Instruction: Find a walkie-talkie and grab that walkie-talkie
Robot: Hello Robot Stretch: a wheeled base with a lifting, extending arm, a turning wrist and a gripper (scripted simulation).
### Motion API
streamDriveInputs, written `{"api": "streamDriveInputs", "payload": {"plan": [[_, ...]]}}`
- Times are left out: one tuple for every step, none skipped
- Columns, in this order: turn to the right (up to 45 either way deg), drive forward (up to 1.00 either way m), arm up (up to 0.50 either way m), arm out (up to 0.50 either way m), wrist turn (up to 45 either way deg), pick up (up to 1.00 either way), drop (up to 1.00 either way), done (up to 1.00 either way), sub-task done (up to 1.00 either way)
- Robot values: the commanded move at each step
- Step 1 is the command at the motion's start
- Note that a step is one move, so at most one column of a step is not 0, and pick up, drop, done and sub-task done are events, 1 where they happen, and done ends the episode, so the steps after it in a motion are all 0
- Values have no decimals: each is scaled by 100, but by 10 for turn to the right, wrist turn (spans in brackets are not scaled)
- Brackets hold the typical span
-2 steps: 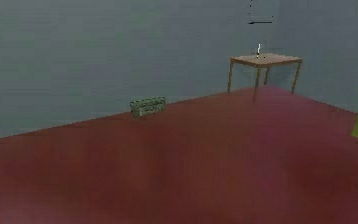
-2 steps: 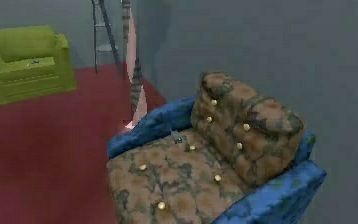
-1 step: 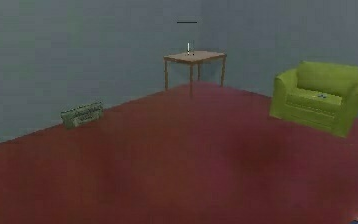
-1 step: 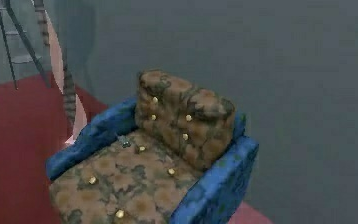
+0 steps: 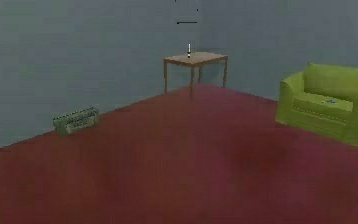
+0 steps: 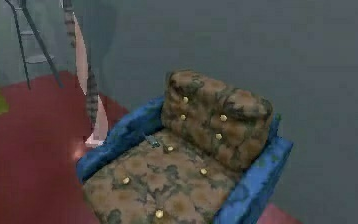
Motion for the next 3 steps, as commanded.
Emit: {"api": "streamDriveInputs", "payload": {"plan": [[300, 0, 0, 0, 0, 0, 0, 0, 0], [0, 75, 0, 0, 0, 0, 0, 0, 0], [30, 0, 0, 0, 0, 0, 0, 0, 0]]}}
